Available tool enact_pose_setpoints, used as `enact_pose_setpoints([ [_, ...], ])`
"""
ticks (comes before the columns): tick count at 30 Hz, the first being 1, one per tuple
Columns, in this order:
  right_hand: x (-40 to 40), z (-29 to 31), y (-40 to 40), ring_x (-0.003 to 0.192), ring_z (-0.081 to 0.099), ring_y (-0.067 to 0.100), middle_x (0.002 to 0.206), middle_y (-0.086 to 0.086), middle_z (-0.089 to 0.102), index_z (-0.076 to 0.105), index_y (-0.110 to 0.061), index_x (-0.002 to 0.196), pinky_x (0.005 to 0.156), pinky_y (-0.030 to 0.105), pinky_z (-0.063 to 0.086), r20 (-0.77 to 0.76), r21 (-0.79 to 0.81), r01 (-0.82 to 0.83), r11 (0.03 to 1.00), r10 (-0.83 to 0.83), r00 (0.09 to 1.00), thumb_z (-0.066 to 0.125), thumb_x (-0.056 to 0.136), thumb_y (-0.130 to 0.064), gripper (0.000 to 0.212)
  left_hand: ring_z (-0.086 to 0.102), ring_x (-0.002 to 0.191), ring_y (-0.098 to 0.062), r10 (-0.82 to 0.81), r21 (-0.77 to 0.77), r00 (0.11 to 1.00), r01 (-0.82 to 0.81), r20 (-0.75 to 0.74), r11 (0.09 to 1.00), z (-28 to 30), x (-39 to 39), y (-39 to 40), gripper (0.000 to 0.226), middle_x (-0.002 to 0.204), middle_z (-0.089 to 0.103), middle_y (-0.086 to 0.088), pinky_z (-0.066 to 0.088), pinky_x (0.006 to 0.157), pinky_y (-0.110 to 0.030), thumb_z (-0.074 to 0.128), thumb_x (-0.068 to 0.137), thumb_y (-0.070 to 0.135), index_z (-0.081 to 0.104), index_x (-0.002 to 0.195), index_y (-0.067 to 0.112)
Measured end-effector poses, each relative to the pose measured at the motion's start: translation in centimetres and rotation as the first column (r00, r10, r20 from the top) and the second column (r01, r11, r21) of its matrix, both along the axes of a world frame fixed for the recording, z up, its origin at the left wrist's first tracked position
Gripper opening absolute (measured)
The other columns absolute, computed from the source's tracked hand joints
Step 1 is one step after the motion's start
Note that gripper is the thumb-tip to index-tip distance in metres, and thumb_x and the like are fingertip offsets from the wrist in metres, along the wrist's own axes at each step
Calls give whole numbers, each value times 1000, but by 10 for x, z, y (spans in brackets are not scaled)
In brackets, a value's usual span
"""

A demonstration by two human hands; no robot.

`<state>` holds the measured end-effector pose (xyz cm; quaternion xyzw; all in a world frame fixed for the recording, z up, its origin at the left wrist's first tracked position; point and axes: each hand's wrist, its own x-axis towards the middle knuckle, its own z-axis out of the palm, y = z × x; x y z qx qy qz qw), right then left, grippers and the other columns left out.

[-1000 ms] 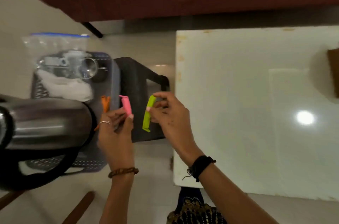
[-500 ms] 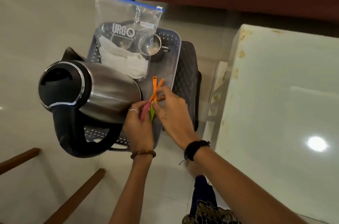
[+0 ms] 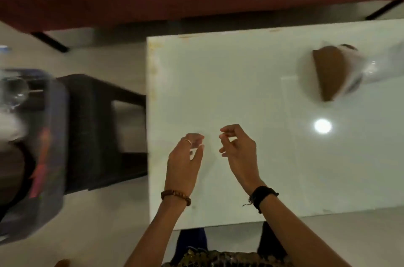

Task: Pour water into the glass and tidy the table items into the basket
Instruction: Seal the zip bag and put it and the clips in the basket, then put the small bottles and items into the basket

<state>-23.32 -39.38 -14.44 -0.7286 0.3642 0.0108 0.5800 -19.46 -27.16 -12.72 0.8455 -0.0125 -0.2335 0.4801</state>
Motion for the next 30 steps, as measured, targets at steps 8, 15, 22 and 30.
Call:
enact_pose_setpoints([
  [8, -135, 1, -233, 55, 63, 7, 87, -6, 64, 58, -22, 97, 60, 33, 56, -107, -127, 281, 951, -295, 949, 51, 92, -17, 10, 57, 88, 7, -382, -50, 918, 379, -107, 924, -9, -100, -247, 24, 91, 61, 18, 42, 72, -6, 53, 88, 13, 53, 89, 37],
  [15, -214, 1, -376, 61, 64, 12, 88, -5, 65, 58, -18, 101, 66, 42, 57, -141, -175, 475, 862, -499, 855, 52, 91, -20, 12, 59, 87, -7, -519, 2, 842, 525, -145, 851, -23, -161, -410, 12, 95, 63, 8, 52, 77, -22, 56, 88, 16, 58, 97, 22],
  [22, -248, -15, -457, 78, 66, 25, 100, 3, 66, 57, -14, 106, 71, 46, 56, -157, -245, 561, 791, -604, 782, 50, 91, -21, 18, 55, 103, -18, -677, 128, 730, 684, -97, 718, -40, -198, -510, 42, 118, 50, -2, 50, 81, -32, 63, 83, 22, 47, 122, 23],
  [30, -231, -22, -507, 76, 66, 24, 94, -1, 64, 55, -15, 106, 72, 46, 56, -53, -257, 572, 779, -603, 796, 52, 90, -22, 17, 44, 108, -22, -825, 449, 562, 752, -53, 483, -59, -200, -551, 75, 121, 38, -8, 50, 77, -32, 72, 73, 35, 30, 135, 29],
])
